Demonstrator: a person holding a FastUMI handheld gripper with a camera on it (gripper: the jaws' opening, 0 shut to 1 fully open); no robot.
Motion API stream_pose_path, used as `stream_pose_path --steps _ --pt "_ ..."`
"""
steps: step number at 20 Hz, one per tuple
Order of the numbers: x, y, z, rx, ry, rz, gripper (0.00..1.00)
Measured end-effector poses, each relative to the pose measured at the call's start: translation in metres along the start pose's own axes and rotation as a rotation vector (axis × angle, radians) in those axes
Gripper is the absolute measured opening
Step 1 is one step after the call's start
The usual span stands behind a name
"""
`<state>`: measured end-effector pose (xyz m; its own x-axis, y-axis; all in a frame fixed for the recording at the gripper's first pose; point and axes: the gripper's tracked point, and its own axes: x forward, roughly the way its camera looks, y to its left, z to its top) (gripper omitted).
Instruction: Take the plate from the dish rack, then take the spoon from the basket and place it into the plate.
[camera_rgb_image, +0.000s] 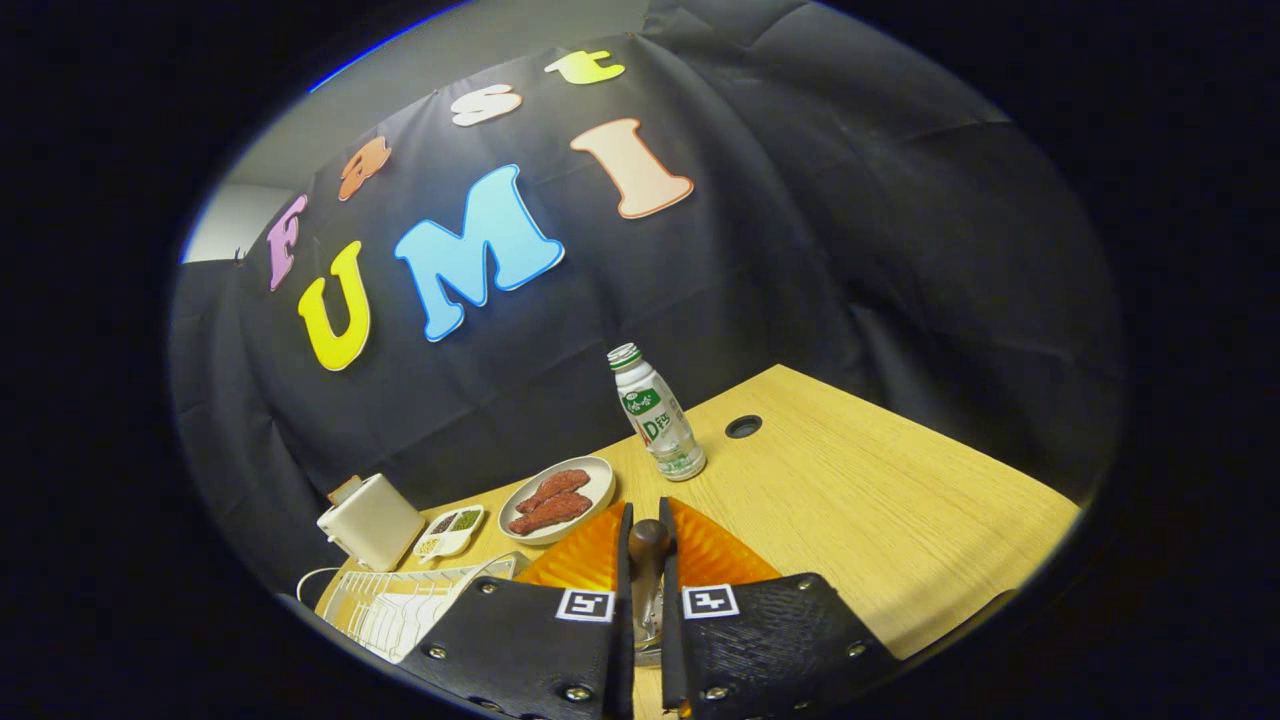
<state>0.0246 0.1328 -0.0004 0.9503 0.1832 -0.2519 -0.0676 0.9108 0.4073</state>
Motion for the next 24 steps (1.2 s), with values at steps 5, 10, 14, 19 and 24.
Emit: stream_pose_path --steps 5,10,14,19,24 --pt "0.0 0.014 0.015 -0.063 0.007 0.024 0.1" --pt "-0.019 0.03 0.046 -0.153 -0.01 0.05 0.1" --pt "-0.062 0.057 0.08 -0.211 -0.035 0.105 0.1" --pt "-0.133 0.109 0.079 -0.233 -0.006 0.234 0.1" --pt "-0.184 0.157 0.033 -0.262 0.071 0.357 0.1"
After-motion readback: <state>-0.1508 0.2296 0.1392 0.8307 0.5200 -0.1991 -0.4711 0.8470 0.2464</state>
